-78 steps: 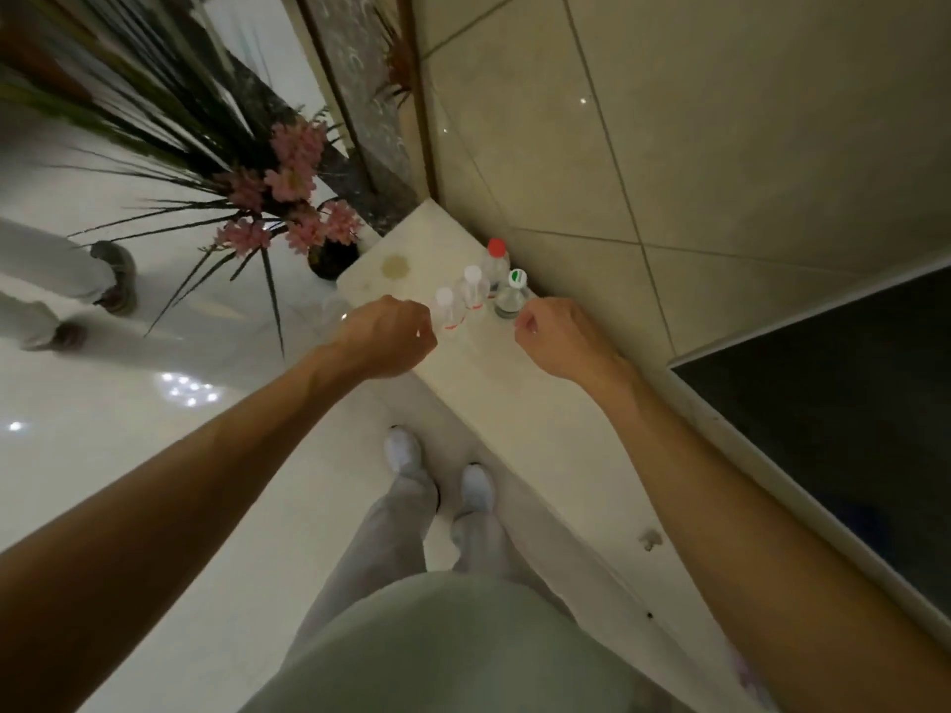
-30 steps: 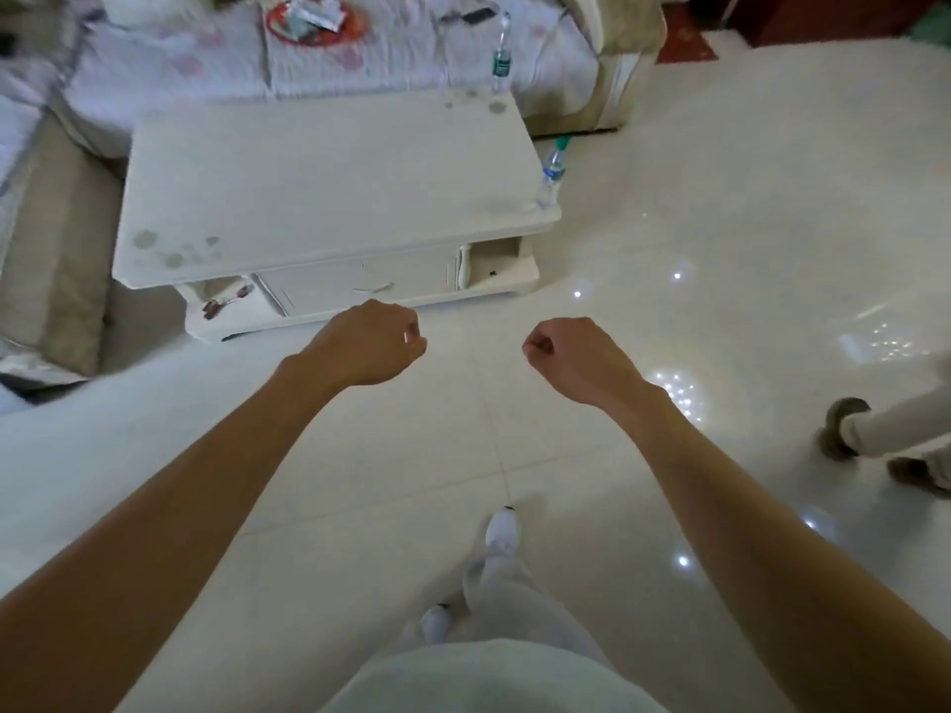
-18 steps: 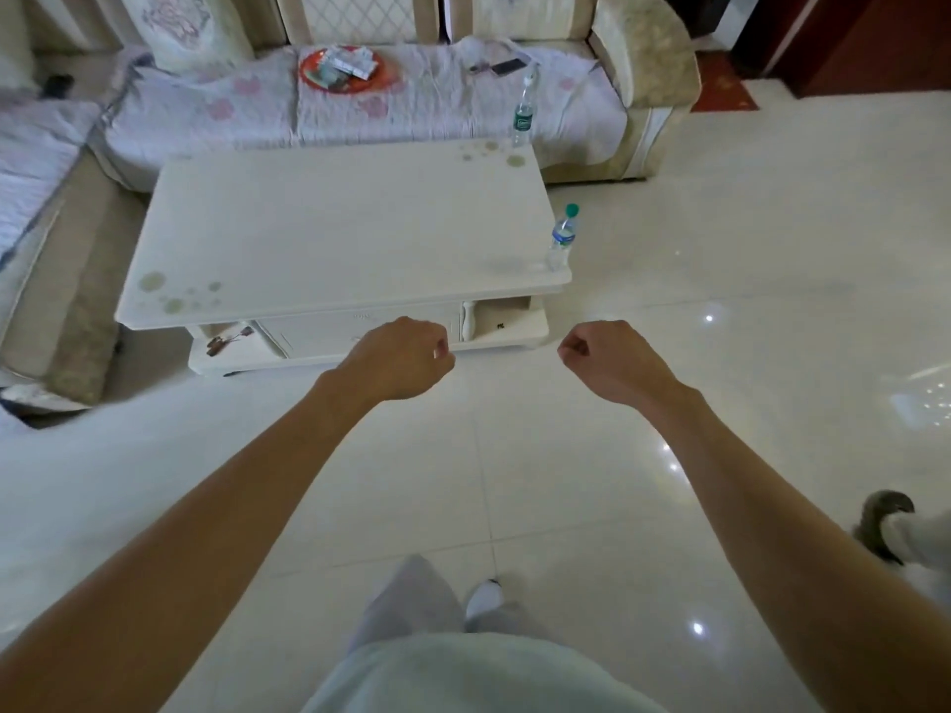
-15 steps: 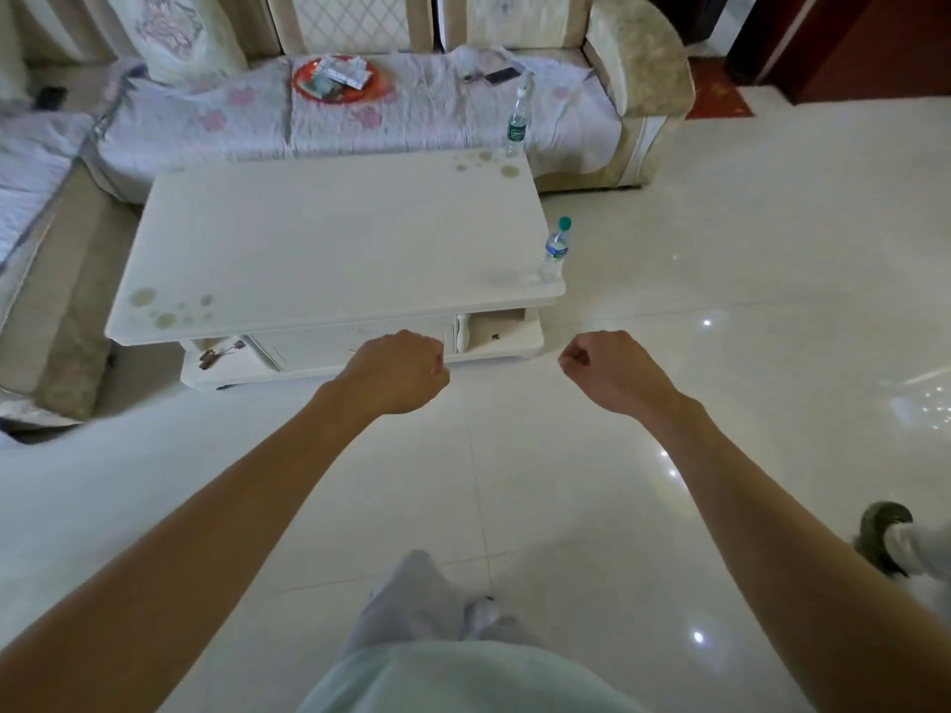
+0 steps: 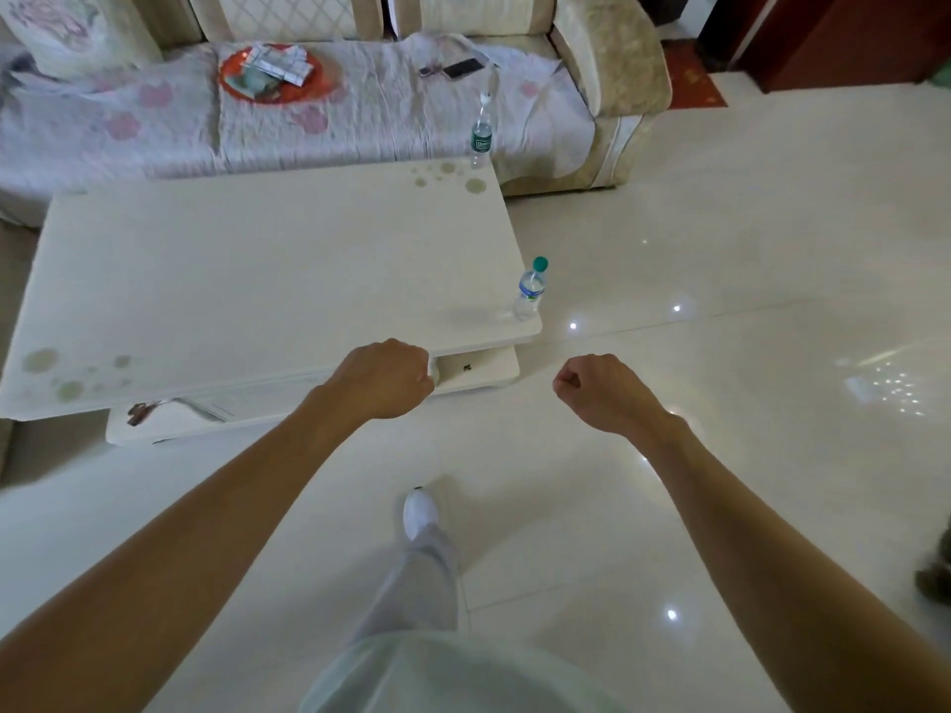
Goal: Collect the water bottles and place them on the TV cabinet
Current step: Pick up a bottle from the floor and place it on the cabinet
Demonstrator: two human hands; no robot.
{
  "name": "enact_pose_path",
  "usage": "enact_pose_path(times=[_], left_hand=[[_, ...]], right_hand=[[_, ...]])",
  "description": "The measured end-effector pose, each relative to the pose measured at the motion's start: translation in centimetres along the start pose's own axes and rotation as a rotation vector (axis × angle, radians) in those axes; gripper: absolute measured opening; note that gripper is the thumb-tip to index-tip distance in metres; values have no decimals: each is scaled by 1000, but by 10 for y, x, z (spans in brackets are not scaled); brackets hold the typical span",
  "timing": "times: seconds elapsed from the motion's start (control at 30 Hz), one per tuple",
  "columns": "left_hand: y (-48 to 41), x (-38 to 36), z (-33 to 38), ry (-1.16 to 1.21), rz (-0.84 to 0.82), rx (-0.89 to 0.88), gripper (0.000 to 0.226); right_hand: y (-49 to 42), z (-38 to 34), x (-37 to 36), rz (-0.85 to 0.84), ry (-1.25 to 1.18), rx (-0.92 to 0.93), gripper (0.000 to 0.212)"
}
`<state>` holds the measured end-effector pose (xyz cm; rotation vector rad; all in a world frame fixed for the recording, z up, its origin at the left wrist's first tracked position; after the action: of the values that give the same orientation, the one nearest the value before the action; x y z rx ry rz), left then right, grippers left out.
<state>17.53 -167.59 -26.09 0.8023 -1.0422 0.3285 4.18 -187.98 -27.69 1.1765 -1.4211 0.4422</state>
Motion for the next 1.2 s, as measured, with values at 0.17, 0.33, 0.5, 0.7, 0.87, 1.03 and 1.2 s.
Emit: enact_pose_path(times=[0.17, 0.33, 0.5, 0.7, 0.87, 1.03, 1.2], left_hand=[[-84, 27, -15, 45, -29, -14, 27], [-139, 27, -25, 26, -85, 3, 31], [-182, 22, -24, 18, -163, 60, 34], [-232, 20, -19, 108, -150, 245, 33], [-273, 18, 13, 213, -143, 323, 31], [-309, -1, 36, 267, -185, 357, 29], [-337, -34, 29, 340, -239, 403, 28]], right_hand=[[-81, 10, 9, -42, 0, -76, 24], [-138, 22, 5, -86, -25, -109, 23], [-196, 45, 6, -148, -10, -80, 21], [-279, 92, 1, -235, -34, -41, 35], [-318, 127, -9, -329, -73, -75, 42], [-341, 144, -32, -404, -122, -110, 48], [-364, 146, -64, -372, -230, -167, 61]])
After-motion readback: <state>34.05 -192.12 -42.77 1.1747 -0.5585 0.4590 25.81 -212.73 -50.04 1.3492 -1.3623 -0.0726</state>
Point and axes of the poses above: each hand's wrist, its own y-axis away from the middle knuckle, its own x-axis out of the back of the hand, z = x × y, the point moved 7 cm from there along -y, towards the middle knuckle, and after that the axes turned 6 degrees about y, right-handed, at the moved point
